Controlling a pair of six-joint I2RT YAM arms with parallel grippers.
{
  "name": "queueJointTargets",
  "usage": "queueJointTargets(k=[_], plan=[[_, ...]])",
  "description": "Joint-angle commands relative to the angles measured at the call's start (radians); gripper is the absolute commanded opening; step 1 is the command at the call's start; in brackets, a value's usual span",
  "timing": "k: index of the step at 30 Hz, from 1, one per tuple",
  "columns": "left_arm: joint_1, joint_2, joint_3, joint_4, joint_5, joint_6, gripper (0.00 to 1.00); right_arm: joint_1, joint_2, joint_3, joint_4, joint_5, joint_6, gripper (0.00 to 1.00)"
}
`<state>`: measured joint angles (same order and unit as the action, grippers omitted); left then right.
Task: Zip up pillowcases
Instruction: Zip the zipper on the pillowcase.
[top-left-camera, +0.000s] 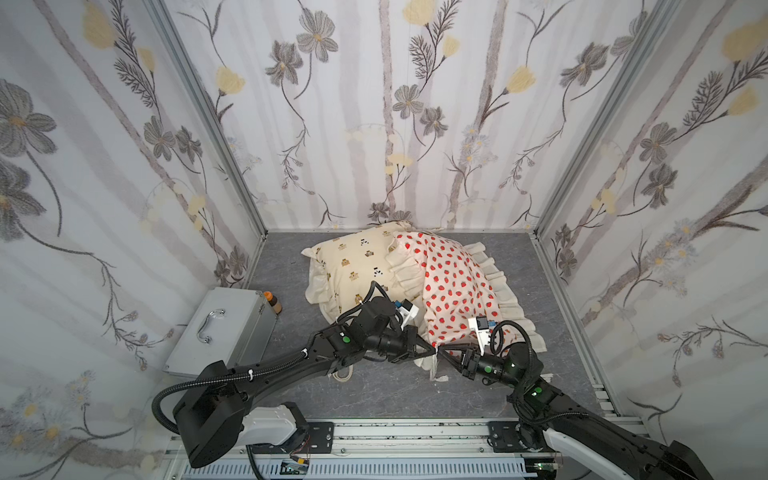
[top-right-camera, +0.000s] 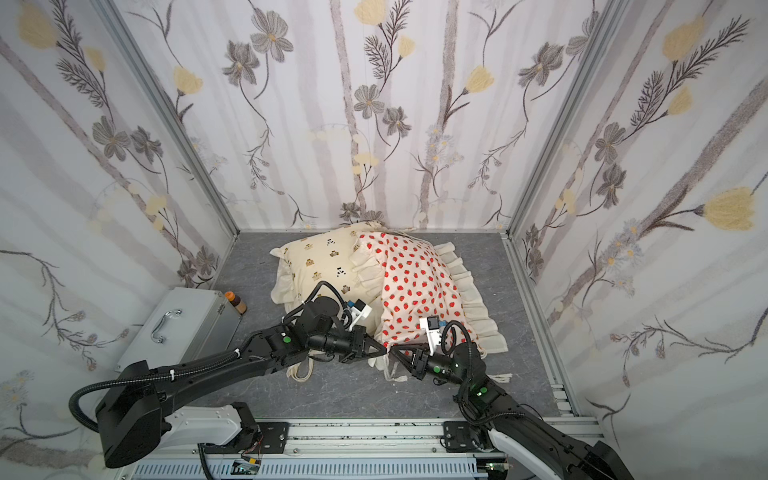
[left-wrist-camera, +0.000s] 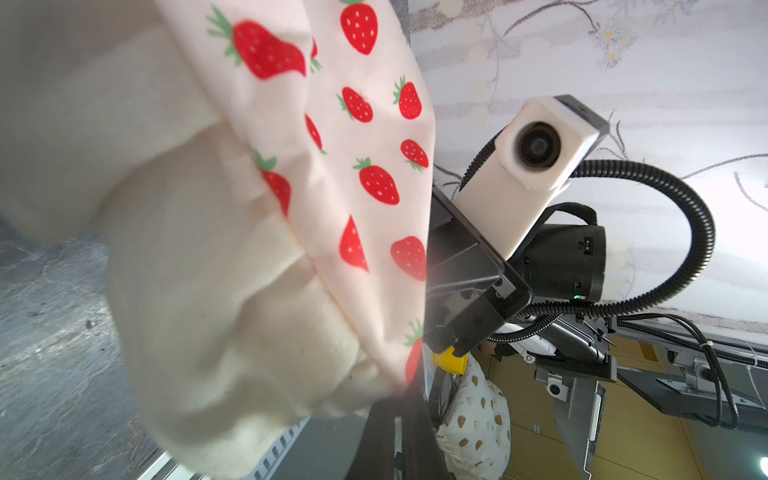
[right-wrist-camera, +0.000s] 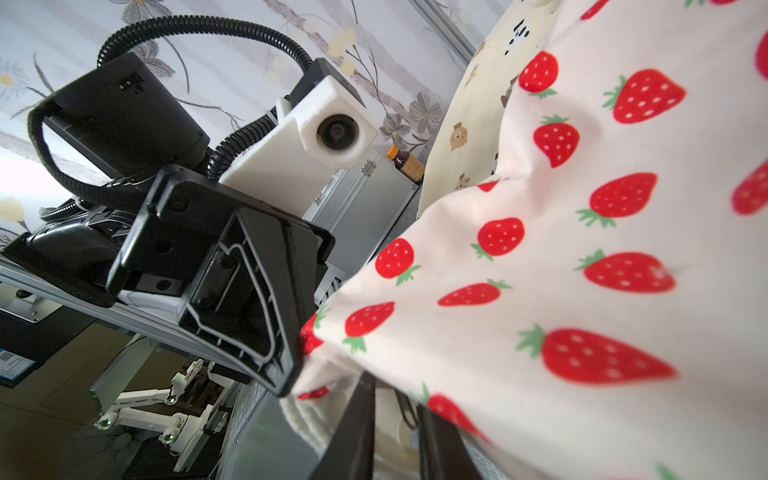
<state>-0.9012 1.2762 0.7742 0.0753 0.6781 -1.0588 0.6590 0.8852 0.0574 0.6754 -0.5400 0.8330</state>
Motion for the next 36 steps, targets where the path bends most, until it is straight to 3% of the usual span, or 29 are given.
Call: queueJointTargets(k=[1, 16, 28, 36], plan=[[0.001, -0.001, 0.010, 0.054, 0.012, -0.013, 0.00, 0.001, 0.012, 0.001, 0.060, -0.021, -0.001, 0.19], [0.000, -0.005, 0.006, 0.058, 0.008, -0.016, 0.00, 0.001, 0.043, -0.006, 0.087, -0.034, -0.002, 0.14], [0.000, -0.008, 0.000, 0.061, 0.005, -0.015, 0.00, 0.001, 0.024, -0.020, 0.097, -0.029, 0.014, 0.02], [0.000, -0.005, 0.001, 0.053, 0.007, -0.010, 0.00, 0.001, -0.025, -0.009, 0.003, -0.002, 0.008, 0.00]])
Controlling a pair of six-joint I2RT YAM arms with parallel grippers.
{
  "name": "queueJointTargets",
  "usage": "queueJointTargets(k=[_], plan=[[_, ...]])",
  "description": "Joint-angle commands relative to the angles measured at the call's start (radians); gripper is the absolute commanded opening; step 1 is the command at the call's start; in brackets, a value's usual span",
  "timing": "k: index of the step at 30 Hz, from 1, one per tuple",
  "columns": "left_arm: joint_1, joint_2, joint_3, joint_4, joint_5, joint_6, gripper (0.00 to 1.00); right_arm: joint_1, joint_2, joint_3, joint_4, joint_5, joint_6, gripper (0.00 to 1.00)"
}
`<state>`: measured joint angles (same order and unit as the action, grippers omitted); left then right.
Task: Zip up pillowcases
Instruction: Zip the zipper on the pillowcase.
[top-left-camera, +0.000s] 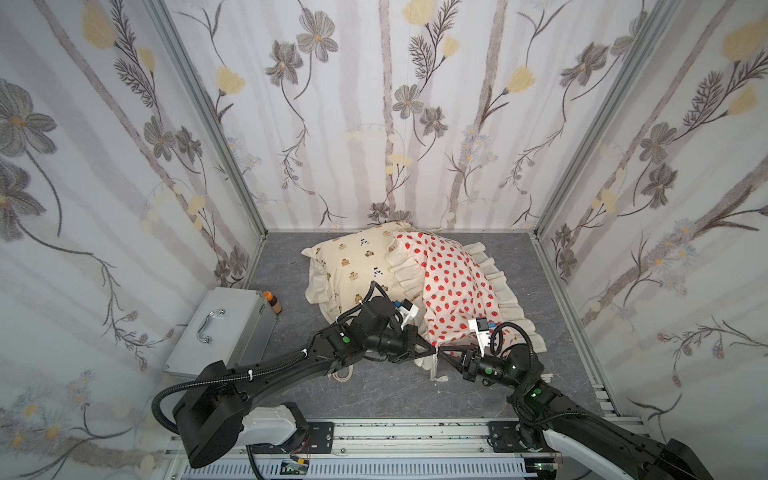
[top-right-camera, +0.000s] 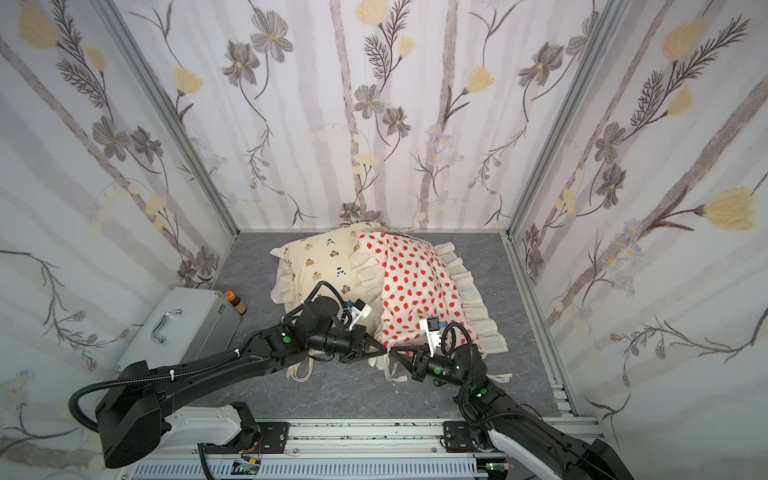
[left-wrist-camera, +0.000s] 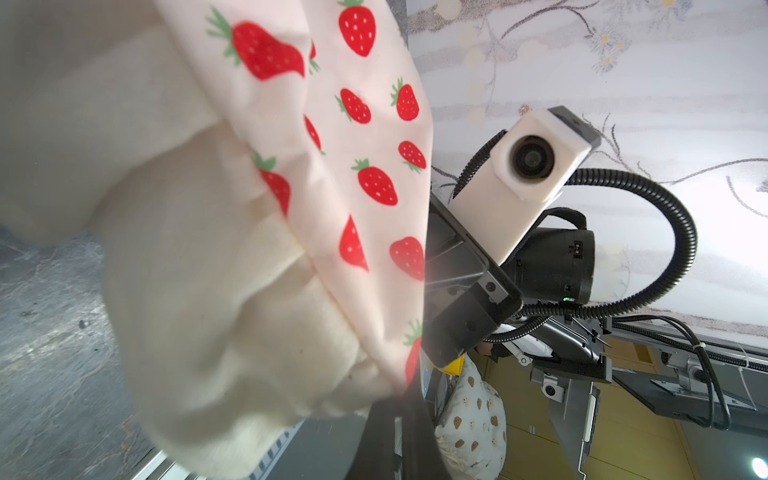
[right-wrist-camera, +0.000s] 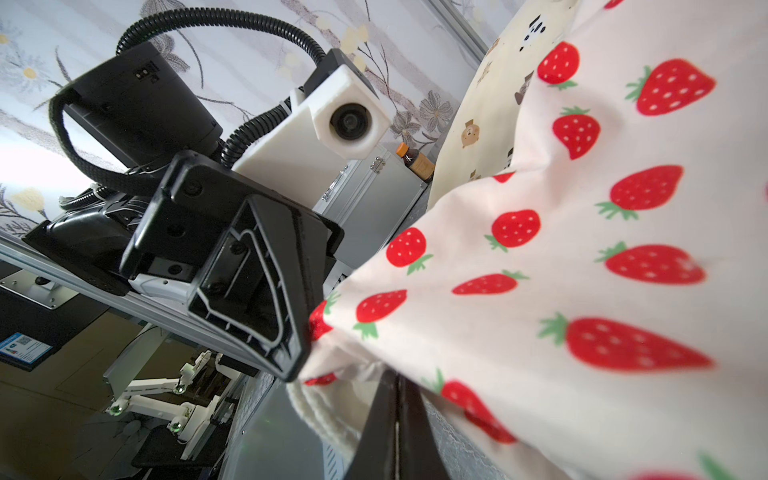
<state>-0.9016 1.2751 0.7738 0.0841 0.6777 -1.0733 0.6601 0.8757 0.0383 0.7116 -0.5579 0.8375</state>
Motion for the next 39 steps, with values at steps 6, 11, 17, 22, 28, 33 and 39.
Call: queueJointTargets(k=[6, 11, 17, 22, 28, 33, 39], plan=[[0.001, -0.011, -0.002, 0.027, -0.005, 0.011, 0.00, 0.000, -0.057, 0.045, -0.220, 0.077, -0.007, 0.00], [0.011, -0.044, 0.014, -0.072, -0.022, 0.059, 0.00, 0.002, -0.108, 0.072, -0.405, 0.147, 0.007, 0.00], [0.039, -0.090, 0.008, -0.158, -0.047, 0.094, 0.00, 0.003, -0.170, 0.122, -0.618, 0.217, 0.011, 0.00], [0.061, -0.108, 0.033, -0.271, -0.079, 0.159, 0.00, 0.003, -0.182, 0.204, -0.828, 0.301, 0.007, 0.00], [0.110, -0.147, 0.037, -0.351, -0.185, 0.199, 0.00, 0.003, -0.167, 0.292, -1.033, 0.408, 0.054, 0.00], [0.173, -0.158, 0.032, -0.358, -0.262, 0.214, 0.00, 0.003, -0.163, 0.338, -1.178, 0.481, 0.135, 0.00], [0.270, -0.156, 0.020, -0.337, -0.288, 0.242, 0.00, 0.001, -0.184, 0.373, -1.320, 0.573, 0.205, 0.00]])
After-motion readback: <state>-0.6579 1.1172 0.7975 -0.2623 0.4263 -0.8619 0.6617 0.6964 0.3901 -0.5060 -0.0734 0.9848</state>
